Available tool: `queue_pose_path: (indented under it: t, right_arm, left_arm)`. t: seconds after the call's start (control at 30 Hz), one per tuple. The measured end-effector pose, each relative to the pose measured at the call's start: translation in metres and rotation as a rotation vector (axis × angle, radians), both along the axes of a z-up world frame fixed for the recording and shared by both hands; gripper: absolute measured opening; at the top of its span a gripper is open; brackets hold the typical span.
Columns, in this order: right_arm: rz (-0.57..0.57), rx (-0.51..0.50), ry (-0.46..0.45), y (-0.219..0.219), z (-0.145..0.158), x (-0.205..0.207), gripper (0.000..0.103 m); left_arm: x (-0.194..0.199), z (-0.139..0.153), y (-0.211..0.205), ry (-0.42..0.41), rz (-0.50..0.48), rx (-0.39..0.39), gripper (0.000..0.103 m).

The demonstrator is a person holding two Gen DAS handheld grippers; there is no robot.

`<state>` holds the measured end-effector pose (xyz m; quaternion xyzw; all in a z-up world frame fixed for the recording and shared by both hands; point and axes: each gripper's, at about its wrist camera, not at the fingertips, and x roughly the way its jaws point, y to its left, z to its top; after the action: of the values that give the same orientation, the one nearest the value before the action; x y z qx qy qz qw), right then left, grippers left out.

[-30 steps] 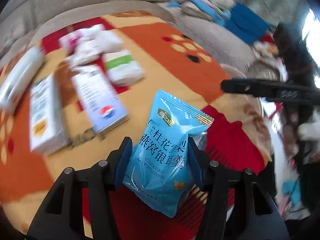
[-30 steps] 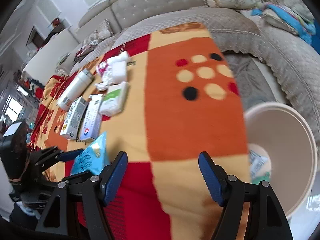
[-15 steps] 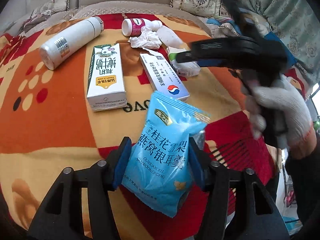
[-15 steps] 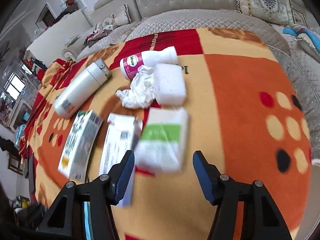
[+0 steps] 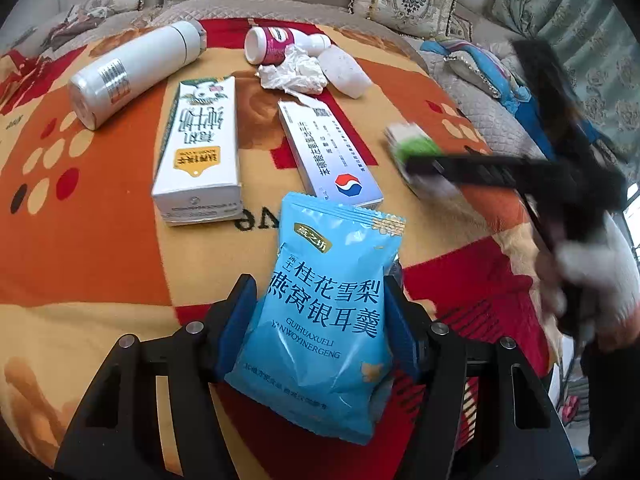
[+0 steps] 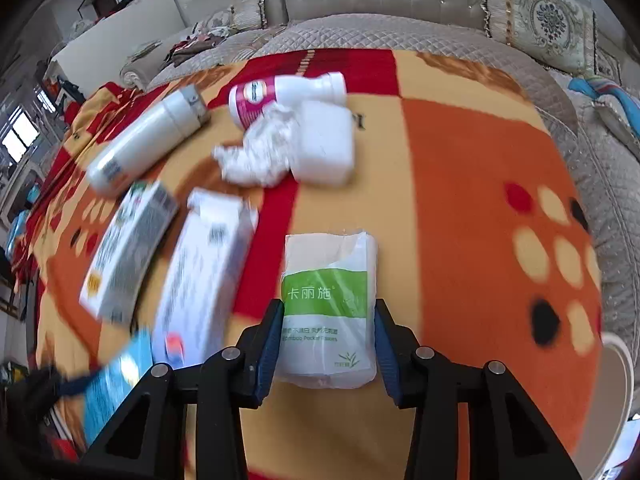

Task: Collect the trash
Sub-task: 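Grasp the white-green tissue pack with the right tool while the left tool holds the blue bag, then carry blue bag and tissue pack over the white bin and open both tools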

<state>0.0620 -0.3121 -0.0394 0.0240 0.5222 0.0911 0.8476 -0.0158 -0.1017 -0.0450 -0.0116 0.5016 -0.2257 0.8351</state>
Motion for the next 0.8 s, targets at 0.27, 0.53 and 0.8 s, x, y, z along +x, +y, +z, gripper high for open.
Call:
queue_pose_path:
  t: [0.27, 0.53, 0.8]
  right_arm:
    - [-0.03, 0.045, -0.004, -0.004, -0.004, -0.017, 0.058]
    - [-0.004, 0.0, -0.077, -0.003, 0.004, -0.041, 0.044]
    - [-0.041, 0.067, -0.143, -0.03, 0.037, -0.082, 0.044]
  left_arm:
    - [0.004, -0.004, -0.01, 0.0, 0.032, 0.026, 0.062]
    - [-0.009, 0.005, -0.015, -0.026, 0.023, 0.036, 0.051]
    - [-0.024, 0.025, -0.041, -0.07, -0.015, 0.011, 0.048]
